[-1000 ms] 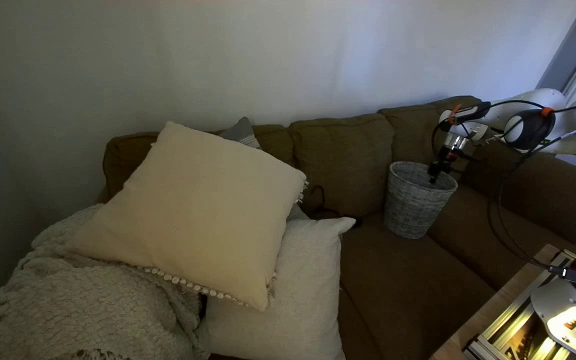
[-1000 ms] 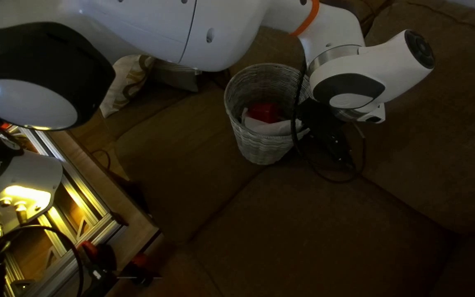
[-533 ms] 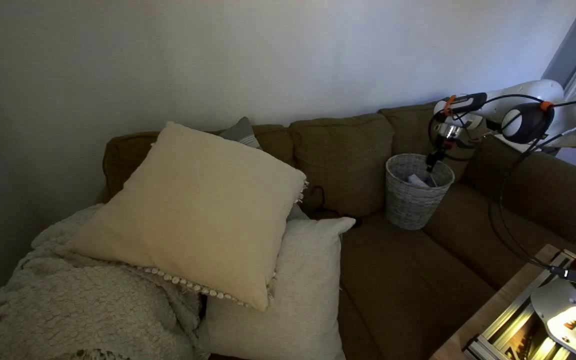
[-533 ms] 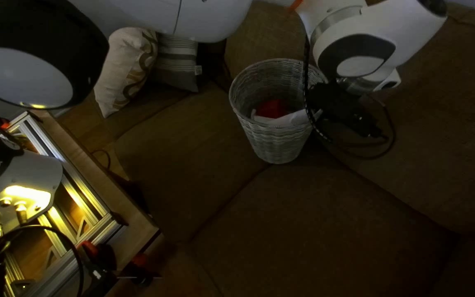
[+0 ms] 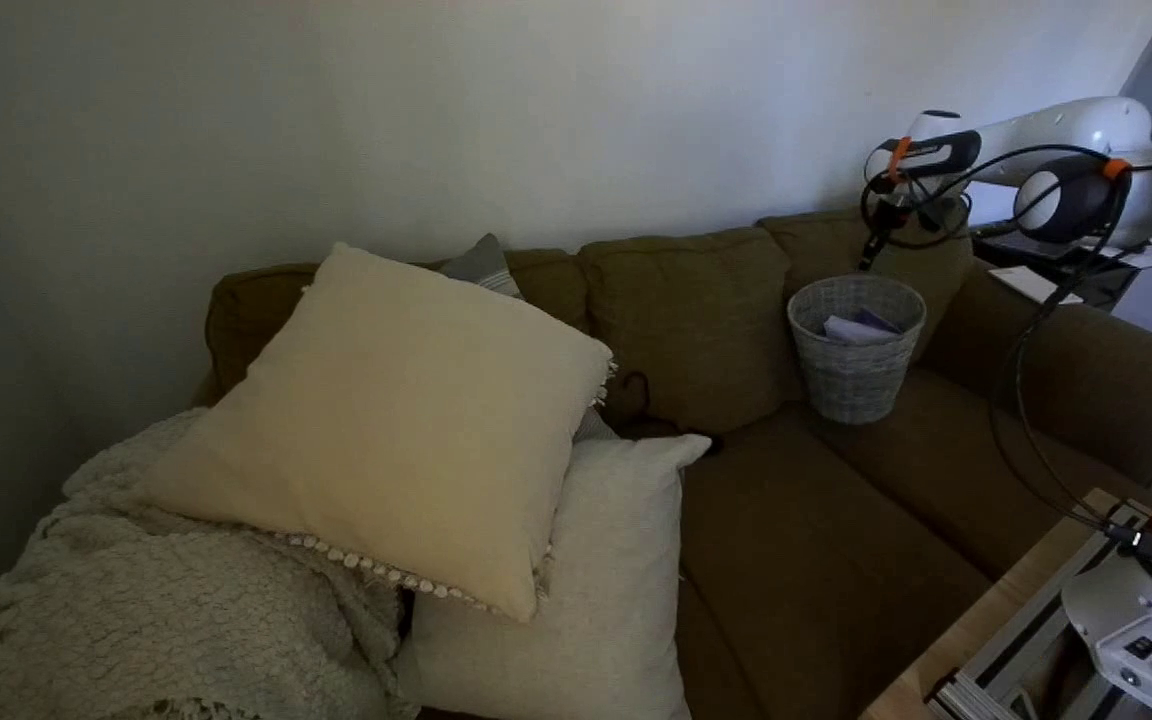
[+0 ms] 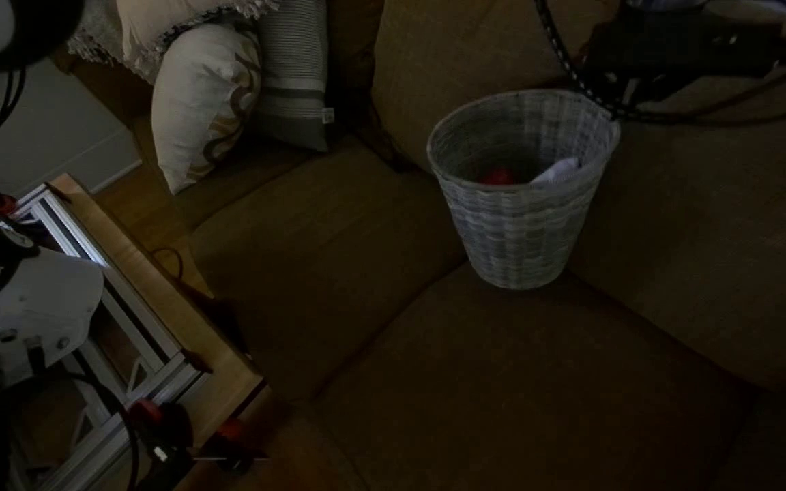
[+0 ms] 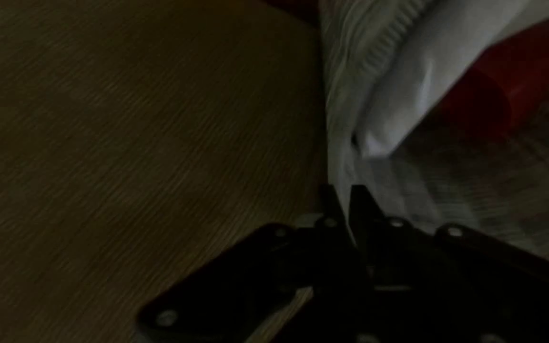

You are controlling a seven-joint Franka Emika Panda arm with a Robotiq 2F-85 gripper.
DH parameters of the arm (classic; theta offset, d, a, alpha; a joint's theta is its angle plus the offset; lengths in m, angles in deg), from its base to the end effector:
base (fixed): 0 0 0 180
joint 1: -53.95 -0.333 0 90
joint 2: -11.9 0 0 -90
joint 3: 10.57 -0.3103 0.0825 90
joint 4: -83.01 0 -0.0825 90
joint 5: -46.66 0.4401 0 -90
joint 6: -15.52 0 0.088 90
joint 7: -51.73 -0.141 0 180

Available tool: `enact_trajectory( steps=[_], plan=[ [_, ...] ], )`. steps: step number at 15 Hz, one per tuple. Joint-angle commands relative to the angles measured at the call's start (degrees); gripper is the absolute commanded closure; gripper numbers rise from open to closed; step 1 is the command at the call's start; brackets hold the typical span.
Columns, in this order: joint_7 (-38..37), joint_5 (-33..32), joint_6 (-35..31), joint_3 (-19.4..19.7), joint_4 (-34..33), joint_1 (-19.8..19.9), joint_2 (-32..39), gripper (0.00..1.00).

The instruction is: Move the gray basket a little to the left, pick up the gray basket and pour all its contents onto the couch

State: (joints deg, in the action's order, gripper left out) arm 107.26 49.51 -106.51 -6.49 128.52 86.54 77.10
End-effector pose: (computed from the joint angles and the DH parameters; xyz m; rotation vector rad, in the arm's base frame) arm 0.7165 -0.4957 0.1898 2.9343 0.5260 0.1900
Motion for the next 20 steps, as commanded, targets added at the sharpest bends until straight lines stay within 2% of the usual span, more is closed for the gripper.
enact_trajectory(
  steps=[1, 3, 5, 6, 7, 9, 11, 14, 17, 19, 20],
  plan=[
    [-0.6, -3.2, -8.8, 3.1, 7.4, -2.2, -9.5, 0.96],
    [-2.2, -5.1, -14.3, 5.5, 9.7, -3.8, -13.7, 1.0],
    [-4.3, -7.6, -19.9, 8.8, 12.6, -5.7, -18.2, 1.0],
    [-6.8, -9.3, -21.6, 11.5, 14.3, -6.9, -20.5, 0.74],
    [-8.5, -10.6, -21.3, 13.7, 16.7, -7.6, -23.1, 0.73],
    [-10.2, -12.7, -18.8, 17.2, 19.9, -8.3, -25.6, 0.59],
    [-9.6, -12.6, -15.9, 18.4, 23.1, -7.7, -25.7, 0.44],
    [-6.6, -10.2, -13.7, 17.2, 28.8, -6.0, -24.2, 0.22],
    [-6.3, -9.7, -13.0, 15.4, 36.4, -6.6, -22.9, 0.01],
    [-6.6, -8.6, -11.1, 13.2, 41.4, -7.4, -23.7, 0.0],
    [-6.8, -9.4, -9.0, 9.3, 42.0, -5.5, -24.2, 0.0]
  ],
)
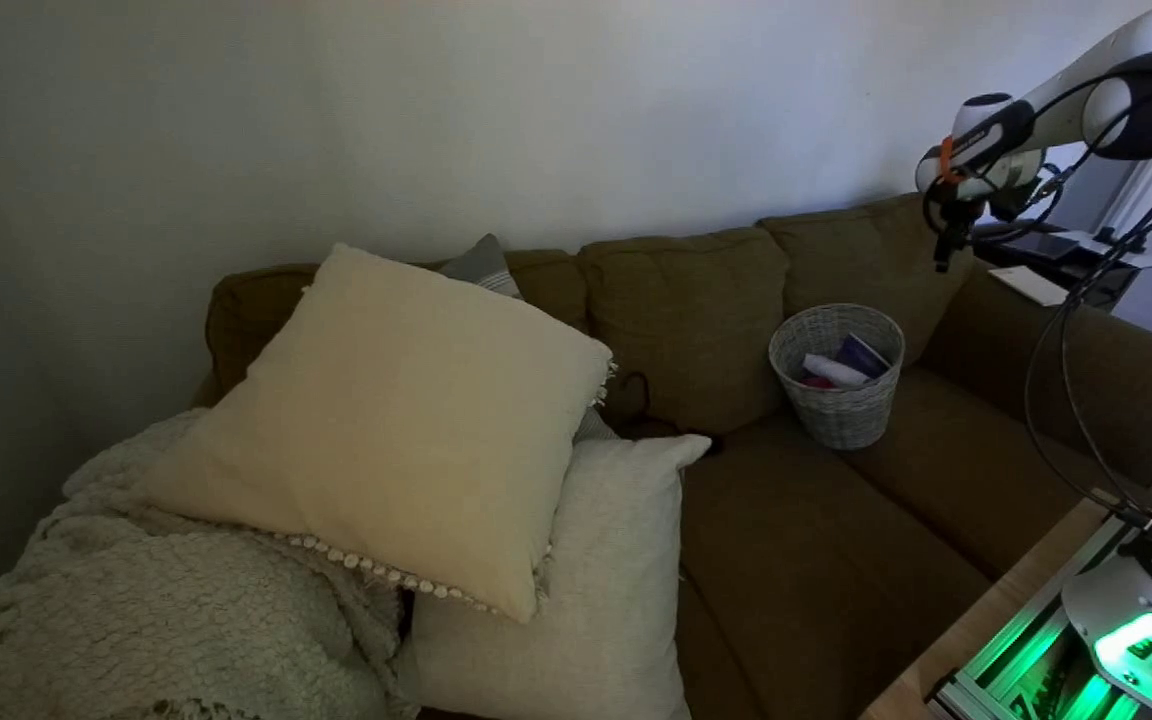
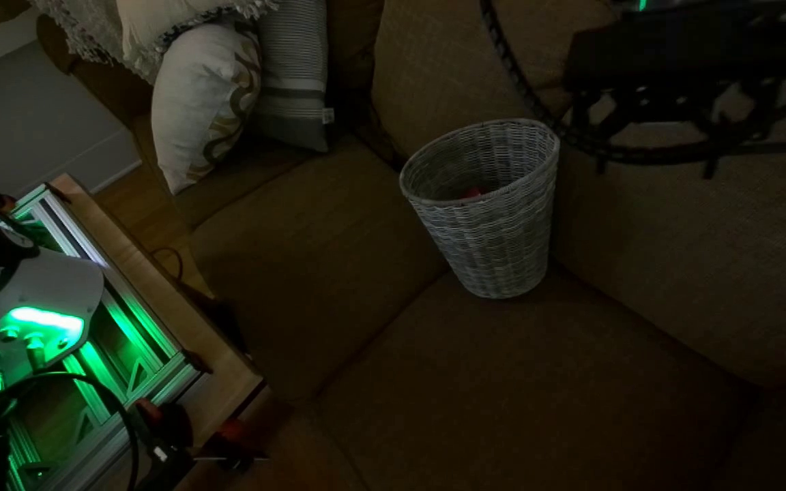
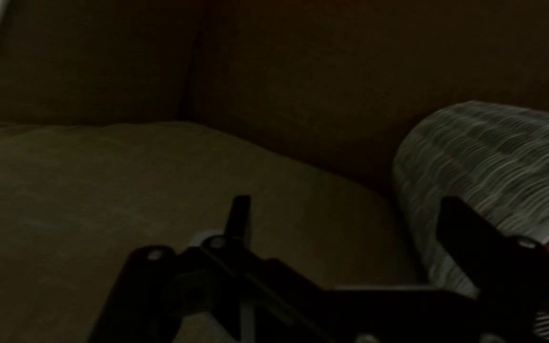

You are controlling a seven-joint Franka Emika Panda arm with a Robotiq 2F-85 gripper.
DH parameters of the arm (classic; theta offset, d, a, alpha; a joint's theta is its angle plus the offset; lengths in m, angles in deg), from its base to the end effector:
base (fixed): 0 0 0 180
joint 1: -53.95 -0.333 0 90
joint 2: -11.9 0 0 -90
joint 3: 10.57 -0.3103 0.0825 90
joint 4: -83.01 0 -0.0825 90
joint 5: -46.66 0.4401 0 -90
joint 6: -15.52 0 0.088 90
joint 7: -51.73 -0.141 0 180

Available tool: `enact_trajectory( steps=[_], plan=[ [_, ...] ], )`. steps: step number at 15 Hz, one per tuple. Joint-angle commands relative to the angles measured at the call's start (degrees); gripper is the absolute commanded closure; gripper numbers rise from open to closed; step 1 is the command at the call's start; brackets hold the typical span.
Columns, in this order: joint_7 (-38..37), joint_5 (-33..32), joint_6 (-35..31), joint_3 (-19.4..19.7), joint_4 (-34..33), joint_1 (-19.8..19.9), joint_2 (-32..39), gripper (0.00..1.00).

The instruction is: Move the gray basket a little to the left, pick up the gray basket and pour all its contents onto the couch

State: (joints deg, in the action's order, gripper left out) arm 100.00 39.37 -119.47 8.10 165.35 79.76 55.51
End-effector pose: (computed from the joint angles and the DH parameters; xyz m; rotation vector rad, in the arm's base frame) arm 0.5893 -0.5294 0.2095 2.7642 0.3543 -0.1350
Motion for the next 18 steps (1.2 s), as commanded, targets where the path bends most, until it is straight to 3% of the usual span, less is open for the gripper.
enact_trajectory(
  steps=[1, 4, 9, 10, 12, 18],
  plan=[
    [1.3, 1.2, 5.5, -6.7, 7.3, 1.1, -3.7, 0.0],
    [-0.9, 0.2, 6.7, -9.1, 13.2, -1.3, -5.6, 0.0],
    [-15.2, -3.0, -16.3, -6.9, 19.7, -5.6, -4.4, 0.0],
    [-11.1, -1.9, -9.9, -9.4, 16.3, -3.7, -4.2, 0.0],
    [-14.1, -2.7, -14.6, -8.9, 18.2, -4.3, -4.0, 0.0],
    [-14.5, -2.8, -15.2, -8.5, 18.5, -4.3, -4.0, 0.0]
  ],
)
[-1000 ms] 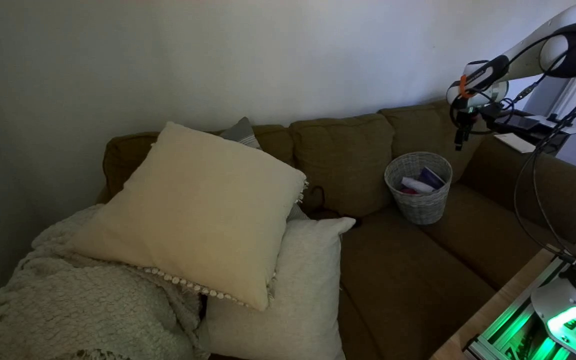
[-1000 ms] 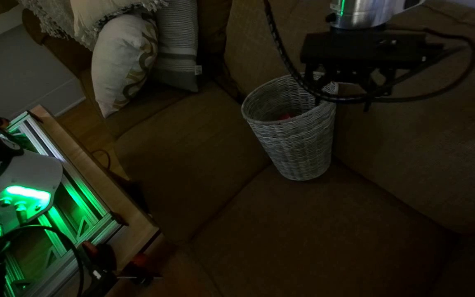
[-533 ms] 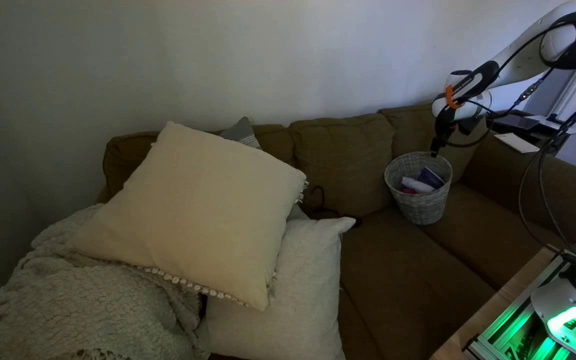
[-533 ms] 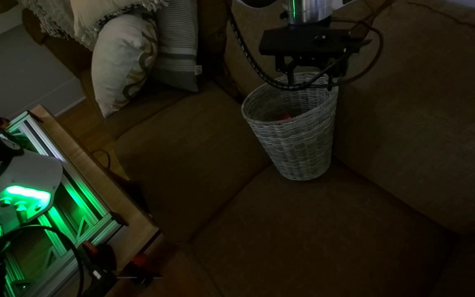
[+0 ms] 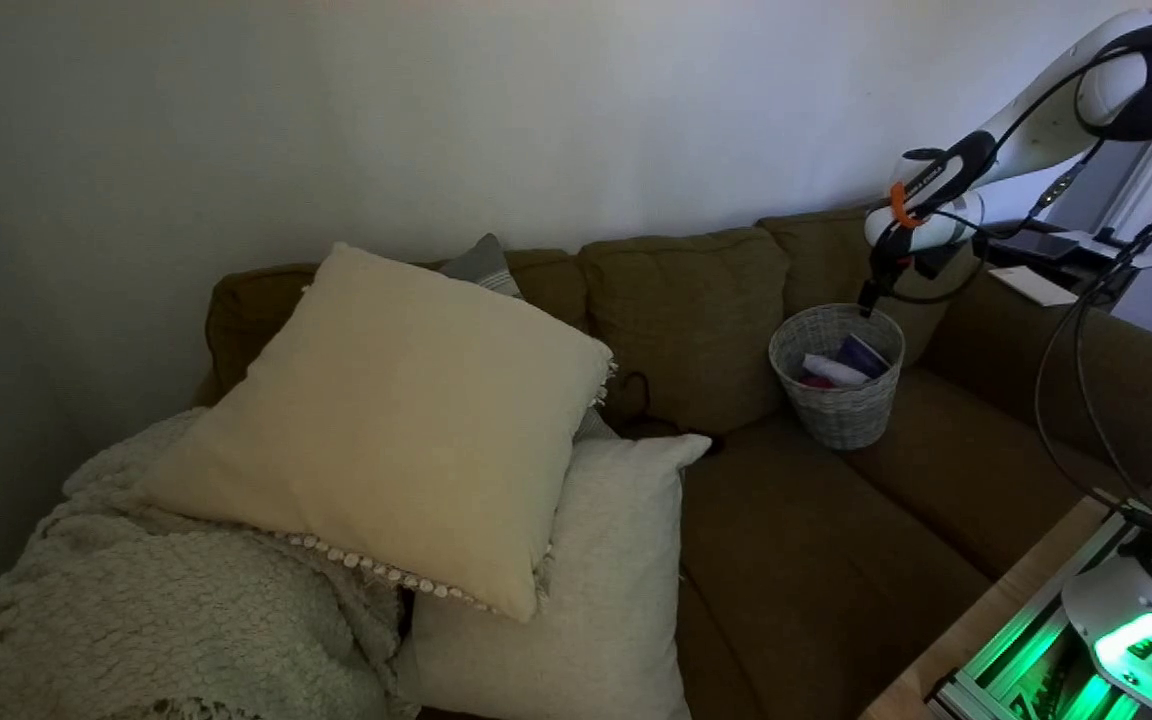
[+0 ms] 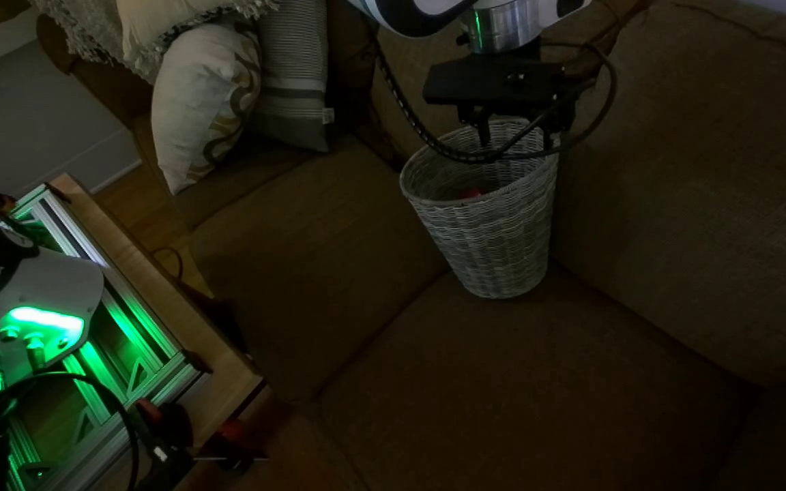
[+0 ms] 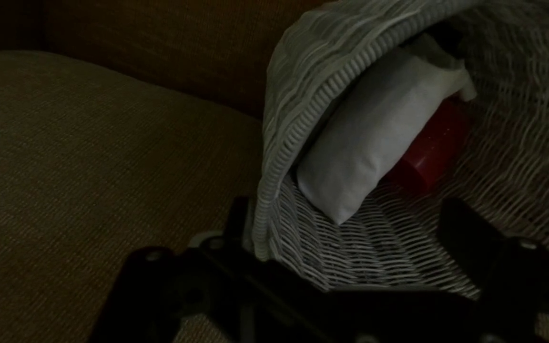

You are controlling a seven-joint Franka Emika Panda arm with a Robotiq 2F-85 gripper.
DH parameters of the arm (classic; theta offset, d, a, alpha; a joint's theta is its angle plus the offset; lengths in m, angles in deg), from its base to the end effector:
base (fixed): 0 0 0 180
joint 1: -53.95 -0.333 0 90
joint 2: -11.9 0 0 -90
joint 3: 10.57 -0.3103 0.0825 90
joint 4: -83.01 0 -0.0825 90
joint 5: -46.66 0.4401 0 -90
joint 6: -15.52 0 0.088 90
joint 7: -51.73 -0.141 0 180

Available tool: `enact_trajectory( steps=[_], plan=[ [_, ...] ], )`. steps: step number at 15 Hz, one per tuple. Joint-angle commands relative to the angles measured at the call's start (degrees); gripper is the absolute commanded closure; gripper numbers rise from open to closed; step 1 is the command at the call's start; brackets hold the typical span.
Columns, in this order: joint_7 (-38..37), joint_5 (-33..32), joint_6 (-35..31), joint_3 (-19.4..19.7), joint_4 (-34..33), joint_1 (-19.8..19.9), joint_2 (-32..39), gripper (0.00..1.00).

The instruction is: Move the gray basket a little to the left, pick up the gray basket and pour all its contents onto the couch

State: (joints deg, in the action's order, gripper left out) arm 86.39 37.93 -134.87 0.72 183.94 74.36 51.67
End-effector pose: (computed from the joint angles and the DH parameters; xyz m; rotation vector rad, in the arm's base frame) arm 0.6134 -0.3723 0.1147 2.8518 0.3350 0.0472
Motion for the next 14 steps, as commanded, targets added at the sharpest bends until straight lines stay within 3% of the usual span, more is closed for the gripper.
enact_trajectory(
  steps=[1, 2, 6, 10, 11, 14],
  plan=[
    [-0.9, -1.4, 0.2, -1.1, -0.1, 1.1, -0.1, 0.0],
    [-0.9, -1.4, 0.2, -1.1, -0.1, 1.1, -0.1, 0.0],
    [-13.9, -2.6, -0.7, 2.9, -2.4, -2.9, 3.1, 0.0],
    [-29.9, -5.5, -3.5, 9.8, -4.8, -8.3, 7.2, 0.0],
    [-30.8, -5.4, -1.5, 9.8, -5.9, -8.3, 8.1, 0.0],
    [-25.5, -3.1, 2.5, 4.4, -8.4, -4.7, 10.4, 0.0]
  ],
)
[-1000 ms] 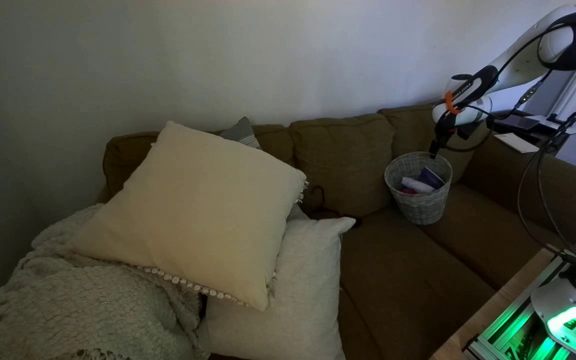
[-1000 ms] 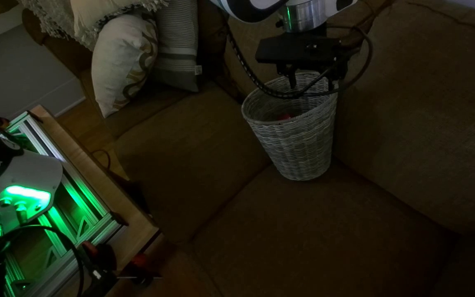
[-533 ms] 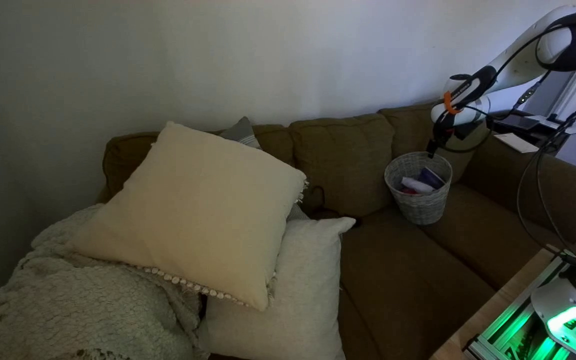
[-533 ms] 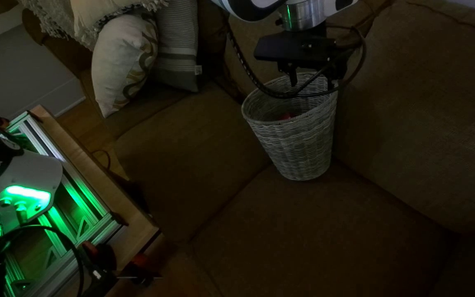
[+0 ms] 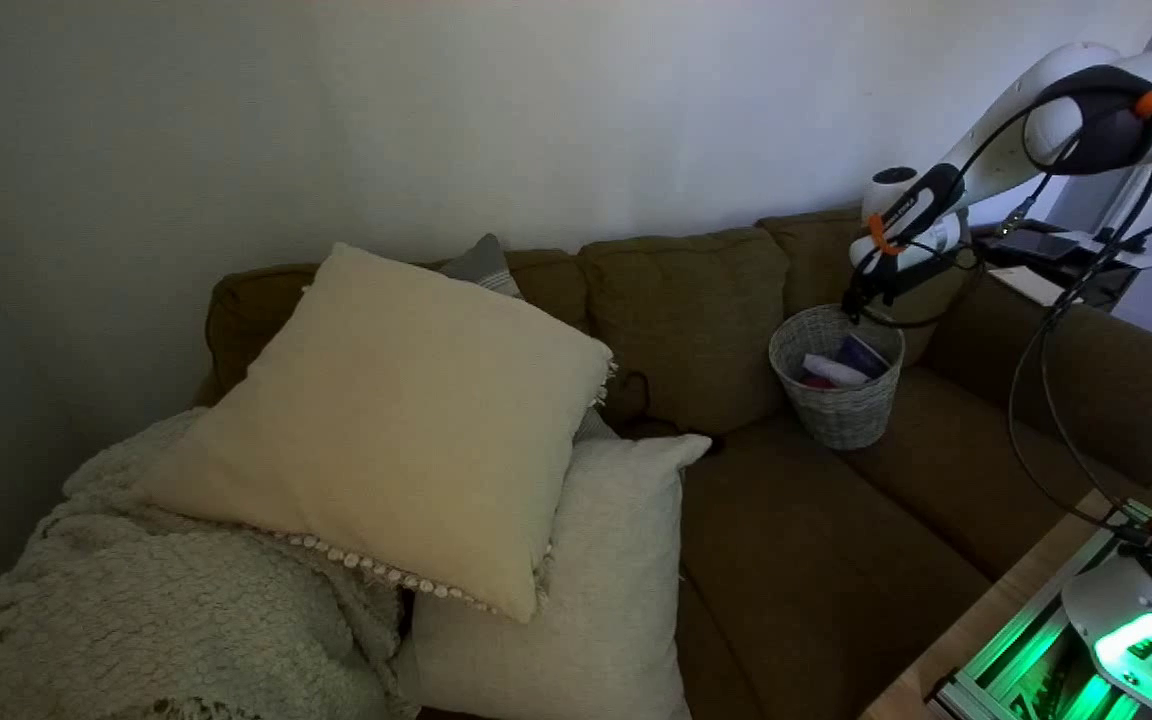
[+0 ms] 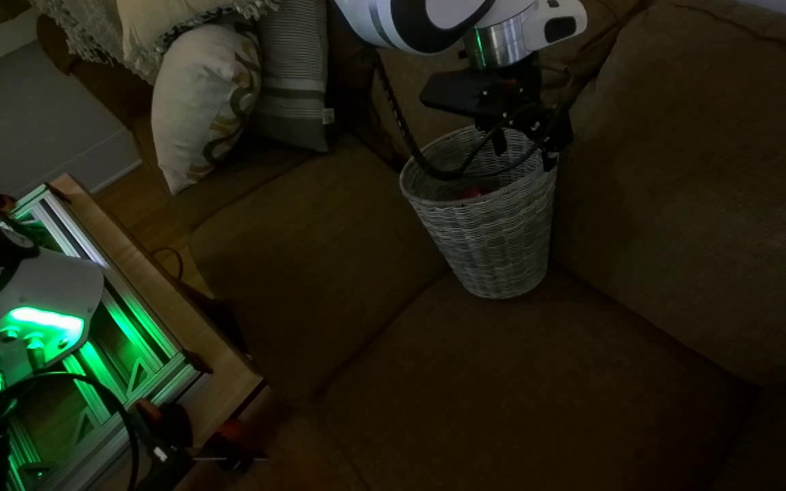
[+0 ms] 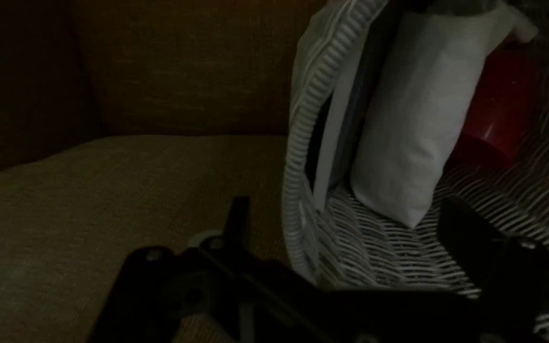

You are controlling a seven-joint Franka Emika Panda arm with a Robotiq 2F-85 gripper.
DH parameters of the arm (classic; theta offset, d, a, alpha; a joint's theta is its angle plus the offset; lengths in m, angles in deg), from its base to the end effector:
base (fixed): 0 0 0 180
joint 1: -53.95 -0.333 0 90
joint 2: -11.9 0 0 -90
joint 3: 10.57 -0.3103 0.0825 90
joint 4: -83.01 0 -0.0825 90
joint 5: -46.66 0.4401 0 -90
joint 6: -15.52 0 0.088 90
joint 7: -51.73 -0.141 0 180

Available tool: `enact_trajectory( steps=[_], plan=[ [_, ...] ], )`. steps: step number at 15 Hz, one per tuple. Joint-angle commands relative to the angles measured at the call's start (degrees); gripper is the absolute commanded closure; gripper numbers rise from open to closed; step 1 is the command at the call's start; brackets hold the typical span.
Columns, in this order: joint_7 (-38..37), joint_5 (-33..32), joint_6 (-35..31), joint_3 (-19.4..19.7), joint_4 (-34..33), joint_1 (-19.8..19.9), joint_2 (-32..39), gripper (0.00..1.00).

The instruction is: Move the gray basket a little to the left, pick up the gray basket and pour all its contents onto the couch

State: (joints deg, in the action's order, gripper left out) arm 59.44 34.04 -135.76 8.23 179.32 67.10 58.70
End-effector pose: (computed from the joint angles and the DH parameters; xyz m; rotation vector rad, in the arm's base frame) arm 0.6261 -0.3743 0.0822 2.7518 -0.1624 0.0503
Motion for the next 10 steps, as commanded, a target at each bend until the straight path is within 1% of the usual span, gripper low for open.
enact_trajectory(
  steps=[1, 3, 6, 7, 9, 10],
  plan=[
    [1.1, 1.5, 4.2, -4.0, -4.9, 2.9, 4.7, 0.0],
    [-1.9, 1.7, 5.4, -3.1, -7.8, 2.5, 7.2, 0.0],
    [-8.5, 1.5, 5.8, 0.0, -11.5, 1.4, 10.1, 0.0],
    [-10.7, 0.8, 6.1, 1.5, -12.8, 0.8, 11.1, 0.0],
    [-12.4, -0.1, 7.2, 2.9, -15.7, 0.5, 13.5, 0.0],
    [-11.6, -0.2, 8.2, 2.5, -16.8, 1.0, 14.4, 0.0]
  ],
)
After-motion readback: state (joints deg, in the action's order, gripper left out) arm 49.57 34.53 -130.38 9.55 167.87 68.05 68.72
